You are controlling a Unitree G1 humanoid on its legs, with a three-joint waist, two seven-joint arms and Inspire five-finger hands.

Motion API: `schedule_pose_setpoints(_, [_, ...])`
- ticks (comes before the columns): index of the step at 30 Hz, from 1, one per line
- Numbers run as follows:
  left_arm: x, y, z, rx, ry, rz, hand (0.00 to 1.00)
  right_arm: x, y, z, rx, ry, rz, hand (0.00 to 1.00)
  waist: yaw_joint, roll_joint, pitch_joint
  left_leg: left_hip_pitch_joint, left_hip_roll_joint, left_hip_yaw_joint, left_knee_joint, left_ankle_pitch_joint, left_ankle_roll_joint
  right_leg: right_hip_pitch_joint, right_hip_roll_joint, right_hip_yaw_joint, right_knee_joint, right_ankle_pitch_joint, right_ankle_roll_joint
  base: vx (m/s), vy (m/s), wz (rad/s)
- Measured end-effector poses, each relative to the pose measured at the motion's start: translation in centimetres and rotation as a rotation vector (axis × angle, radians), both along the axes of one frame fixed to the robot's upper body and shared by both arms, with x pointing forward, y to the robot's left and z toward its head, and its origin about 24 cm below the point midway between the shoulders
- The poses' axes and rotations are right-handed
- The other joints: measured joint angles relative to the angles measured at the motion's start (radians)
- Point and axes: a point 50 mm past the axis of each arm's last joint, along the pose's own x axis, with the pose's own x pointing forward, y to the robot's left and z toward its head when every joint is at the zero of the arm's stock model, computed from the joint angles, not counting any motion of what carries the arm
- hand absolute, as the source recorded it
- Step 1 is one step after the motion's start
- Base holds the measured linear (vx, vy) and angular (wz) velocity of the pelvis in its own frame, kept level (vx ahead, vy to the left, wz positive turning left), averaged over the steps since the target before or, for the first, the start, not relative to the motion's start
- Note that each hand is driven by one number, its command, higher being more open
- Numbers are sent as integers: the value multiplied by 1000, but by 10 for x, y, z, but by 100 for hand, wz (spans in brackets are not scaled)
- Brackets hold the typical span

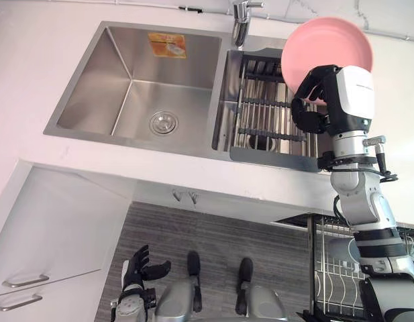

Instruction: Walk over to the sink, pick up the cup, carry it to the dishwasher, place the cup inside the dishwasher, then close the dishwasher door

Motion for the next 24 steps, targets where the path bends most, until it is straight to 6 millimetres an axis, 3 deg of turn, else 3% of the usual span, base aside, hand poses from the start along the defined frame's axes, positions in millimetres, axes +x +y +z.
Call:
schedule_pose_setpoints(10, [-9, 0, -5, -7, 35, -4, 90, -21, -4, -21, 53, 33, 13, 30, -3, -2, -38, 62, 2, 15, -53, 10, -4, 38, 7, 16, -21, -1, 1, 6, -1, -6])
schedule_pose_setpoints(12, [-18, -1, -9, -18, 67, -5, 90, -30, -6, -29, 80, 43, 5, 30, -8, -3, -60, 78, 4, 21, -60, 10, -5, 50, 9, 19, -24, -1, 1, 22, -5, -5])
schedule_pose_setpoints(19, [-22, 1, -10, -3, 84, -18, 90, -62, -12, -38, 154, 9, -34, 30, -28, -18, -76, 103, 7, 74, -69, 5, -11, 43, 13, 74, -24, -3, 3, -22, -4, -25])
schedule_pose_setpoints(24, [-22, 1, -11, -4, 86, -21, 90, -77, -21, -54, 211, 45, -97, 30, -59, -30, -83, 60, 27, 210, 58, -78, -11, -49, 23, 226, 45, -10, 6, -49, 25, -83])
